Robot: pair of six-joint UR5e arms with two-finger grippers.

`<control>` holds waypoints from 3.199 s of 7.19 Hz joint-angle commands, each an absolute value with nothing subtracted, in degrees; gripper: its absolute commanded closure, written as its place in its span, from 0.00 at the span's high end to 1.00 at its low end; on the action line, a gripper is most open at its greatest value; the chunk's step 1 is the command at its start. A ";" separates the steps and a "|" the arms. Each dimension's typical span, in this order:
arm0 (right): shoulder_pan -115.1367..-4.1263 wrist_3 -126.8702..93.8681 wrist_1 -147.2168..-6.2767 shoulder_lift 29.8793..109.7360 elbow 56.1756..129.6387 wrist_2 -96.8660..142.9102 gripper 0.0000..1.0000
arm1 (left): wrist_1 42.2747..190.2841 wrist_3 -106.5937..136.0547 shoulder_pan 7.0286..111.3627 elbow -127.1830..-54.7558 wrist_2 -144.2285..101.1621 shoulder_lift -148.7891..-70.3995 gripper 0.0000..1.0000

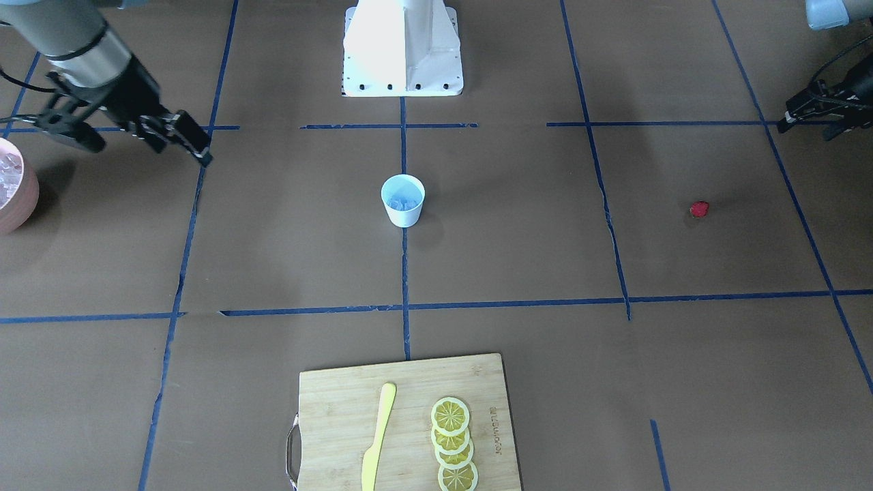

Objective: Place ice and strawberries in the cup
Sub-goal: 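Withdraw the right gripper to the bowl while the left gripper reaches toward the strawberry, then grasp the red strawberry with the left gripper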

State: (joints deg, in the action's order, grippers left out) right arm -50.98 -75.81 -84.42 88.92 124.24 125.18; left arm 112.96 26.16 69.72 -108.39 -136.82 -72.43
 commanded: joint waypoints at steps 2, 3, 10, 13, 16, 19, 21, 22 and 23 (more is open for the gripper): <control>-64.49 -47.87 -84.11 103.33 125.16 132.01 1.00 | 120.84 45.93 57.59 -106.70 -129.31 -77.16 1.00; -66.08 -44.59 -84.11 104.93 125.16 132.01 1.00 | 121.02 49.88 52.87 -106.53 -123.54 -78.65 1.00; -67.06 -43.68 -84.02 105.56 125.51 132.01 1.00 | 124.88 52.82 48.69 -95.54 -118.56 -86.84 1.00; -67.06 -43.77 -84.11 105.47 125.60 131.92 1.00 | 124.81 53.00 48.78 -95.54 -118.83 -86.22 0.93; -66.97 -43.77 -84.11 105.38 125.60 131.92 1.00 | 124.80 52.82 48.69 -94.48 -118.83 -86.22 0.81; -66.97 -44.12 -84.11 104.94 125.59 132.01 1.00 | 124.80 52.91 48.69 -94.48 -119.09 -86.31 0.00; -66.97 -44.12 -84.11 104.85 125.60 132.01 1.00 | 124.54 53.00 48.78 -96.66 -120.40 -86.57 0.00; -66.97 -44.12 -84.11 104.85 125.68 132.01 1.00 | 124.19 53.87 48.87 -100.25 -124.93 -87.01 0.00; -67.15 -44.12 -84.11 104.85 125.60 132.01 1.00 | 123.15 56.75 48.78 -104.29 -126.98 -87.27 0.00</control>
State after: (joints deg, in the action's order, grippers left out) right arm -67.01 -44.12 -84.11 104.87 125.63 132.01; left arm 124.09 54.27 48.80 -99.83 -123.81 -86.90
